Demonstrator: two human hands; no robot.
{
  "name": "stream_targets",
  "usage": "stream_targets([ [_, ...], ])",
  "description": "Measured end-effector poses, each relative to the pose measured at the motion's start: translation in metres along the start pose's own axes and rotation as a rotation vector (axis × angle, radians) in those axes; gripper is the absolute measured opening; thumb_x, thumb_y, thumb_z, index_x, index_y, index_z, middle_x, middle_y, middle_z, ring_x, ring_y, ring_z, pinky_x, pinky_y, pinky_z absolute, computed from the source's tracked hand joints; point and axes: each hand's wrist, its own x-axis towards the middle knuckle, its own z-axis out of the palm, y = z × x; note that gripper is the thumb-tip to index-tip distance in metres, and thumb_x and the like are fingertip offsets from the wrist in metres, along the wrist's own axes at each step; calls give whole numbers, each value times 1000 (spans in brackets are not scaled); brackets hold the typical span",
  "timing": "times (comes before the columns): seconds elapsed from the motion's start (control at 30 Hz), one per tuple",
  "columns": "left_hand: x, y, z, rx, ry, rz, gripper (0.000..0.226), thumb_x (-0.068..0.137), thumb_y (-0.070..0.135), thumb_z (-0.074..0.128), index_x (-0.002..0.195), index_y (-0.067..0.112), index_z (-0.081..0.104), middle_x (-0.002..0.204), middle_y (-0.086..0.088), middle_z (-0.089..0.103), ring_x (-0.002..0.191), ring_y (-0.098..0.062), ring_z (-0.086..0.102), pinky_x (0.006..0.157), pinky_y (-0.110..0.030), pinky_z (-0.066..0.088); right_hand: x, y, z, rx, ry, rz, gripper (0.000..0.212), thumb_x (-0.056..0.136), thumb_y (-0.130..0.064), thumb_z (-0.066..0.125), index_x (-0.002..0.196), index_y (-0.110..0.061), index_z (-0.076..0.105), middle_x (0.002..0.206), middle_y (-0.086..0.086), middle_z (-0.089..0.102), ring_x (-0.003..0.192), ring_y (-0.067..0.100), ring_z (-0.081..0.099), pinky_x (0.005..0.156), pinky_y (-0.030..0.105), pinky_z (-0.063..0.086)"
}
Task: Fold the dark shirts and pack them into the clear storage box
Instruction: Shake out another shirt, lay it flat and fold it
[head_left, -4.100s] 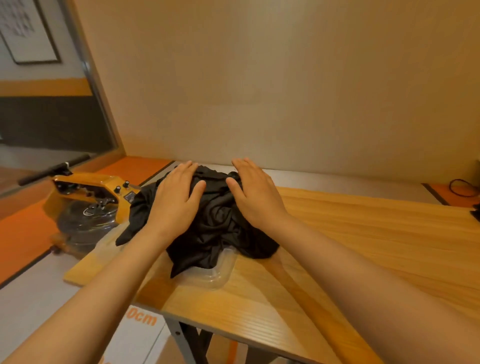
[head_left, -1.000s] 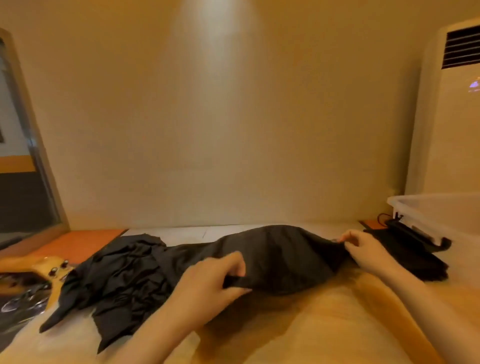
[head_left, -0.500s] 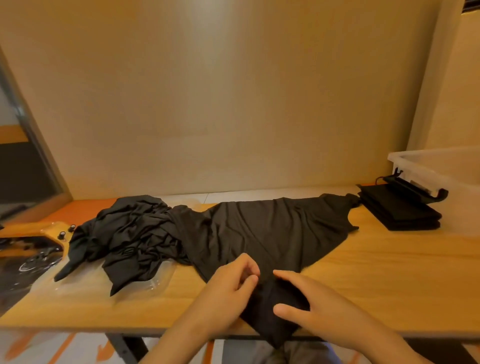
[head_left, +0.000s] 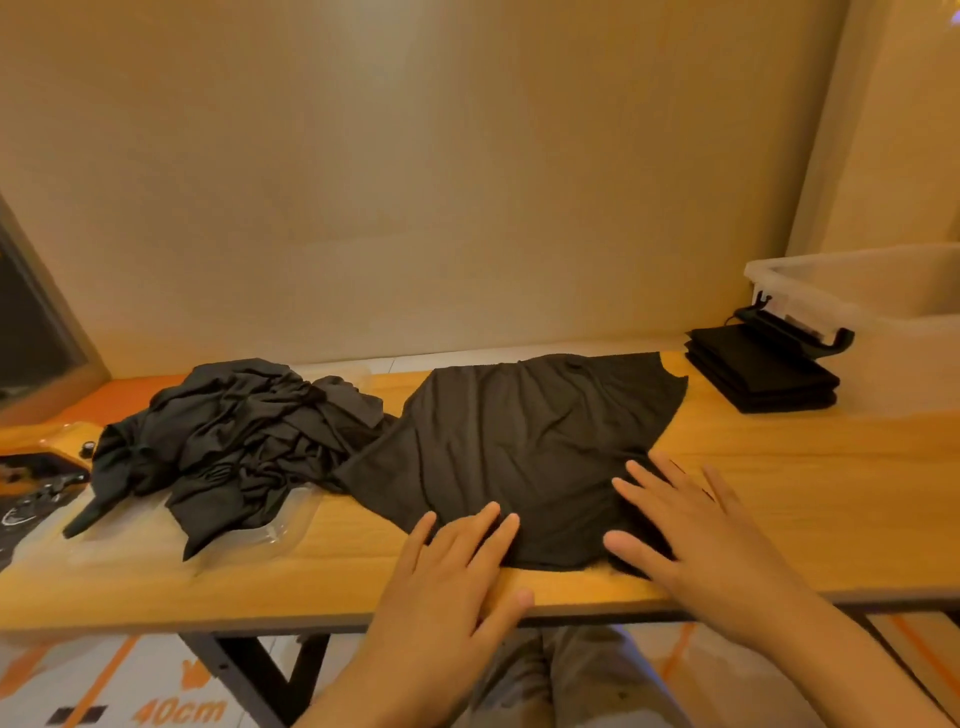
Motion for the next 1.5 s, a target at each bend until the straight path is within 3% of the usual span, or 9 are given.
stream_targets([
  [0.17,11,-52,1,62,-9,-67,95,67,85,-7,147,36,-18,154,16,-29,139,0,-30,113,-22,-20,-18,-13,9,-78,-101,-20,113,54,-90,-6,151,-32,-11,152,-21,-21,139,-1,-24,114,27,-15],
  [0.33,-3,-76,4,6,-1,-160,113,58,93,-10,153,33,-2,161,12,-8,145,-3,-11,115,-25,-9,-27,11,23,-113,-41,-12,110,55,-92,-15,149,-34,-10,153,-18,-15,140,-1,-14,113,23,-3],
  [0.47,-24,-69,9,14,157,-113,101,69,93,5,150,35,22,145,18,30,134,-6,26,114,-25,15,-38,29,33,-105,173,-60,71,86,-70,30,132,-22,56,132,-4,58,121,10,53,96,29,39],
  [0.63,-34,-88,4,2,229,37,84,77,86,29,144,37,35,124,29,41,113,9,33,90,-15,32,-45,65,35,-126,253,-256,100,50,-20,94,137,-23,46,135,1,57,125,10,44,111,26,24],
  [0.77,-37,-109,5,1,150,55,84,74,88,27,145,43,28,148,27,23,136,6,21,110,-24,26,-51,84,31,-115,194,-211,105,64,-14,86,148,-34,26,143,-6,49,131,5,38,112,27,18],
  [0.97,-50,-110,8,6,291,205,41,87,51,52,122,31,61,116,14,62,104,-1,53,87,-18,43,-59,104,24,75,220,-159,84,79,-6,74,134,-56,35,141,-25,42,131,6,42,110,22,31],
  [1.13,-59,-101,-7,-60,388,285,29,94,43,45,105,27,67,96,14,67,91,4,55,77,-14,46,-57,98,10,140,363,-97,73,78,2,73,125,-45,43,124,-20,52,112,2,52,92,26,42],
  [1.37,-51,-99,-31,-371,425,77,36,79,30,72,111,45,65,97,27,68,90,8,63,81,-6,46,-49,96,-9,314,388,6,52,88,-8,62,109,-54,49,108,-22,56,98,-1,54,79,13,41],
  [1.5,-13,-102,-61,-471,470,-32,33,78,2,71,91,32,73,88,18,72,79,0,68,76,-13,52,-3,86,-47,541,540,8,23,85,-12,66,85,-34,64,82,-19,63,81,-1,59,65,16,46],
])
